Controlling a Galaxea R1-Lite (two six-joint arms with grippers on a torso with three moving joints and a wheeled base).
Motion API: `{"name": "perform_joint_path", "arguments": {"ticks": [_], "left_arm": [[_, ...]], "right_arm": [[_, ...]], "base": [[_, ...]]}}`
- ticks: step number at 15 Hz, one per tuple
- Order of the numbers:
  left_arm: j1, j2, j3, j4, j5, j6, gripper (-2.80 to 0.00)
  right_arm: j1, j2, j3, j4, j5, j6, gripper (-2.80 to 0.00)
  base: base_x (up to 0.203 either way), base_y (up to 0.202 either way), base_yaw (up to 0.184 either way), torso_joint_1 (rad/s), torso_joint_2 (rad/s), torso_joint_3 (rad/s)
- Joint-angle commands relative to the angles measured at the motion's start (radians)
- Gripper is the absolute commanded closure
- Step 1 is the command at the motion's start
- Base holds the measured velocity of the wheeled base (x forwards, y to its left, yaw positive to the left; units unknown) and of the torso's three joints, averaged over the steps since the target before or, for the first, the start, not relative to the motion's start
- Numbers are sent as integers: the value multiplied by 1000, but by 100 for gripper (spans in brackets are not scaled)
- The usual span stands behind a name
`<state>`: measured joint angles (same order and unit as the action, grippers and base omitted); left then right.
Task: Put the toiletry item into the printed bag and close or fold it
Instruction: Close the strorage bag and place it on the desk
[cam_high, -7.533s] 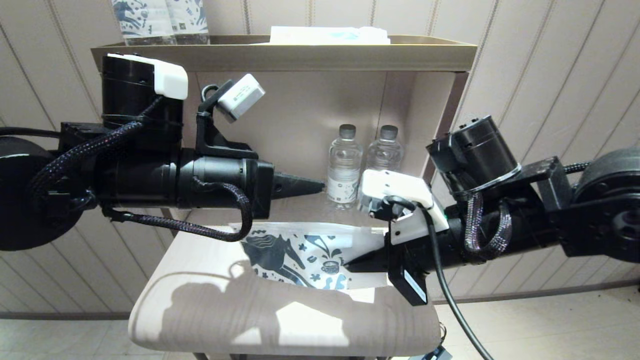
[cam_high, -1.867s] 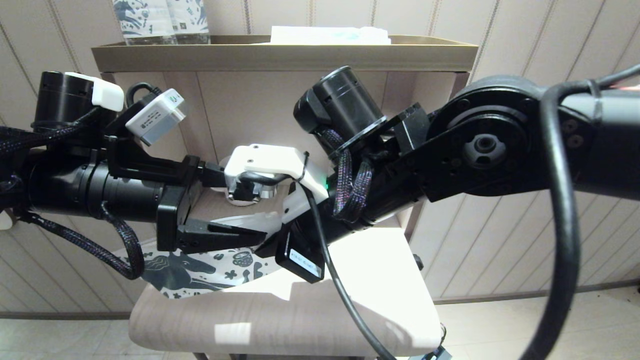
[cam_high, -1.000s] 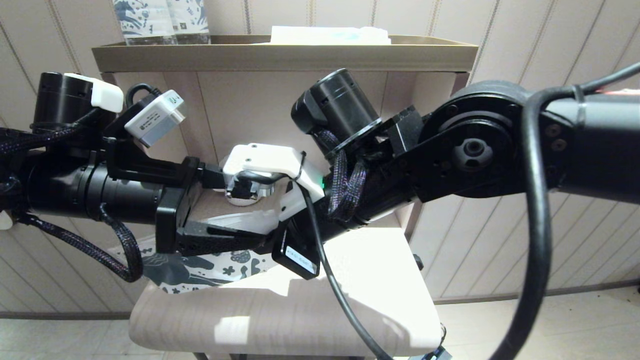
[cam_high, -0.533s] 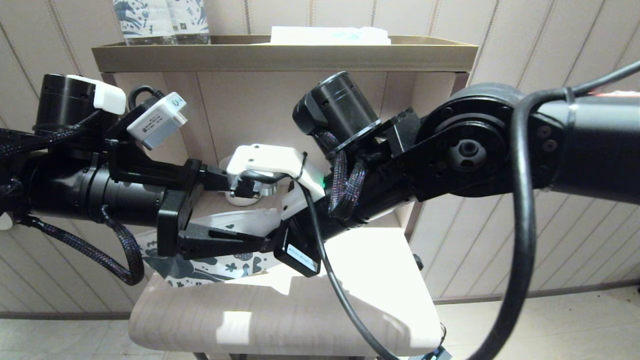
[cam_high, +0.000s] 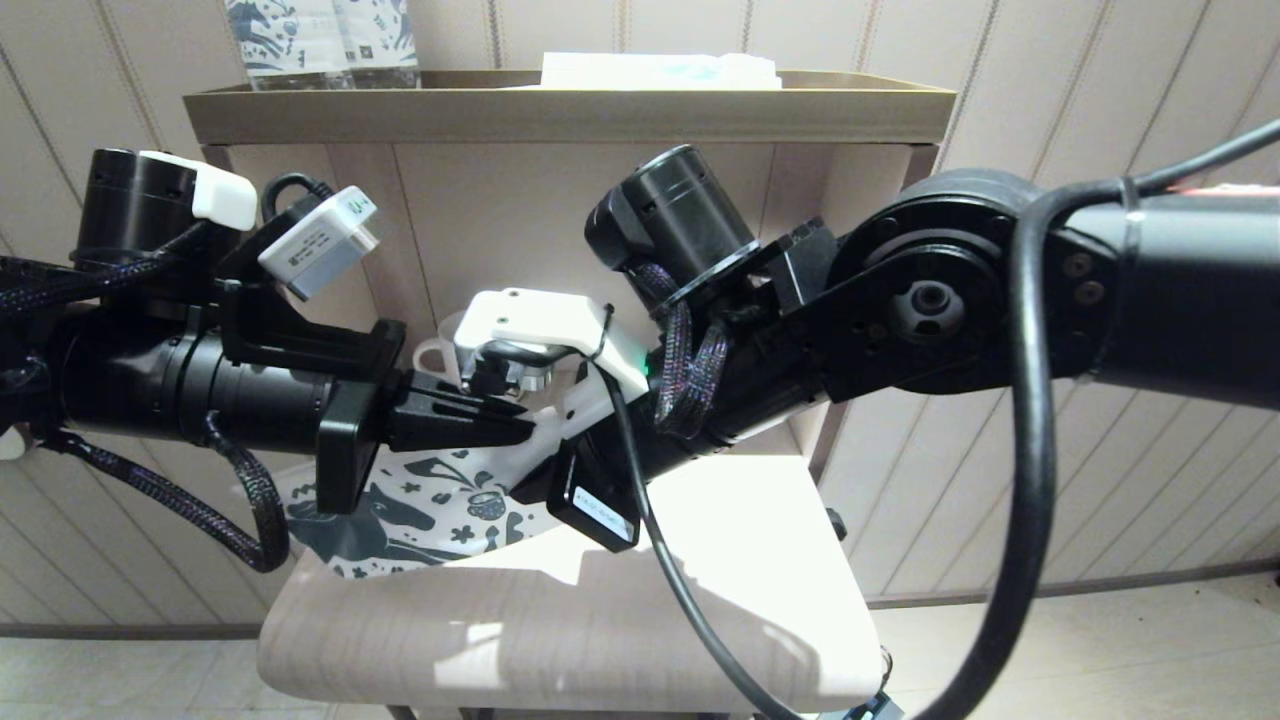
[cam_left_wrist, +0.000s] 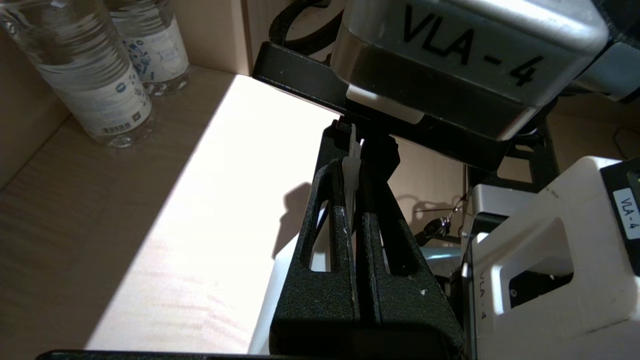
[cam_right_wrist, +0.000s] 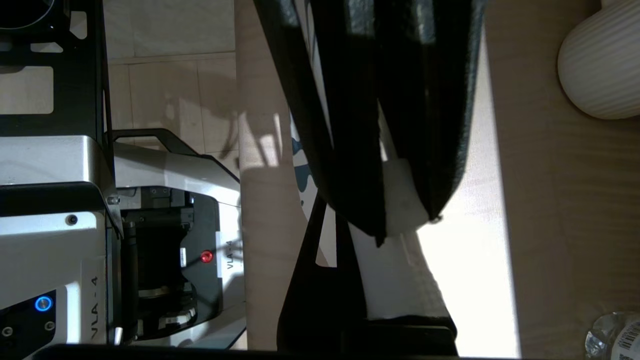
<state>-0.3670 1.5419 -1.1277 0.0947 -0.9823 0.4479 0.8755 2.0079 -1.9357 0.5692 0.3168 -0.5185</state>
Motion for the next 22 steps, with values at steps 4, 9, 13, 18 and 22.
{"name": "perform_joint_path", "arguments": {"ticks": [4, 9, 13, 18, 22], "left_arm": [[-7, 4, 8, -3, -6, 5, 0], [-10, 7, 11, -4, -6, 12, 0], [-9, 6, 11, -4, -6, 12, 0], [-9, 6, 13, -4, -4, 15, 0], [-9, 9, 20, -6, -1, 17, 0]], "right_arm": [[0, 0, 0, -5, 2, -3, 0], [-26, -26, 20, 13, 2, -3, 0], [-44, -54, 38, 17, 2, -3, 0], [-71, -90, 63, 17, 2, 3, 0], [-108, -155, 117, 12, 2, 3, 0]], "base": [[0, 0, 0, 0, 0, 0], [0, 0, 0, 0, 0, 0], [0, 0, 0, 0, 0, 0], [0, 0, 0, 0, 0, 0], [0, 0, 0, 0, 0, 0]]}}
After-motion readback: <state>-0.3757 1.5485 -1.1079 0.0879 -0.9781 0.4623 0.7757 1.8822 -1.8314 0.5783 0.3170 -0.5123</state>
